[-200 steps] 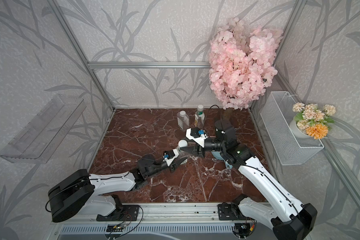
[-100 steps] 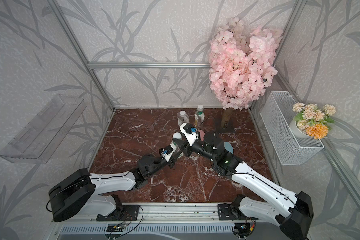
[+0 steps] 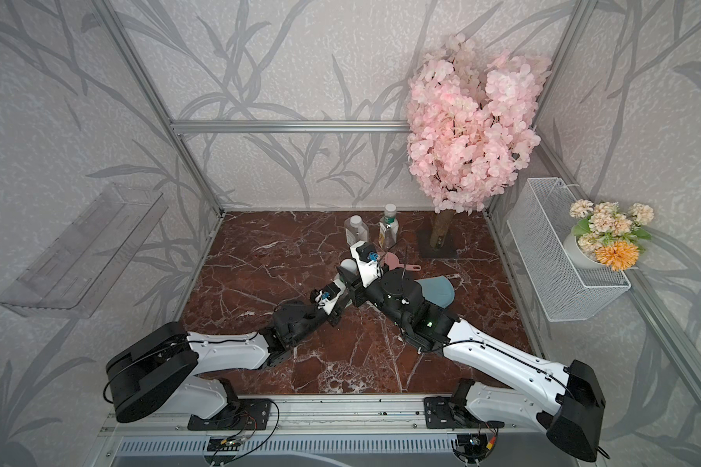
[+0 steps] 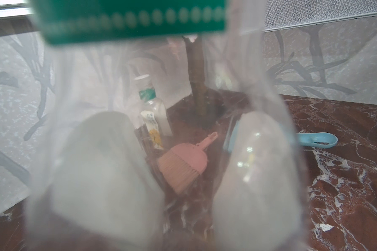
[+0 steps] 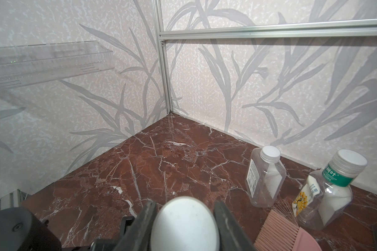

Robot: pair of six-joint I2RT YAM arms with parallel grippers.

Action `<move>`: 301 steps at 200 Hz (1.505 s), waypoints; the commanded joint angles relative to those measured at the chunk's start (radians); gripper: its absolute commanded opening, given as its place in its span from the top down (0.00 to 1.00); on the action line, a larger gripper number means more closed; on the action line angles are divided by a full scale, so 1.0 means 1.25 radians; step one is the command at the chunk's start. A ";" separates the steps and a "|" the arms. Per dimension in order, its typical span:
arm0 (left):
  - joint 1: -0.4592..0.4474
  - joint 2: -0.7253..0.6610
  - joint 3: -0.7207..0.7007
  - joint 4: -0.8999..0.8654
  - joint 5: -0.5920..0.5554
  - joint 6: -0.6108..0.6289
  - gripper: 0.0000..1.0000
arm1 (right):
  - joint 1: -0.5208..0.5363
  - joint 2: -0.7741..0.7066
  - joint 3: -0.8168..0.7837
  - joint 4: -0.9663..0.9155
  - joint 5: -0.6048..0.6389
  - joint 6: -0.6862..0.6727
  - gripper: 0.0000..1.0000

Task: Screw on the bottle caps
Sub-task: Screw the bottle cap onto the plastic bottle.

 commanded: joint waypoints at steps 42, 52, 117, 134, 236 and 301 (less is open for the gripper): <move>0.013 -0.009 -0.016 0.138 -0.065 -0.070 0.73 | -0.065 -0.154 0.043 -0.306 -0.163 -0.055 0.12; 0.020 -0.014 -0.021 0.124 -0.057 -0.078 0.73 | -0.086 -0.179 0.061 -0.337 -0.236 -0.064 0.02; 0.034 -0.099 -0.049 0.038 0.241 -0.057 0.73 | -0.280 -0.203 0.182 -0.563 -0.698 -0.311 0.01; 0.032 -0.114 -0.038 0.002 0.346 -0.060 0.73 | -0.297 -0.173 0.203 -0.572 -0.800 -0.380 0.01; 0.022 -0.135 0.004 -0.072 0.477 -0.039 0.73 | -0.281 0.045 0.354 -0.629 -0.972 -0.489 0.30; 0.021 -0.138 0.000 -0.066 0.465 -0.037 0.73 | -0.275 0.058 0.355 -0.639 -0.928 -0.512 0.41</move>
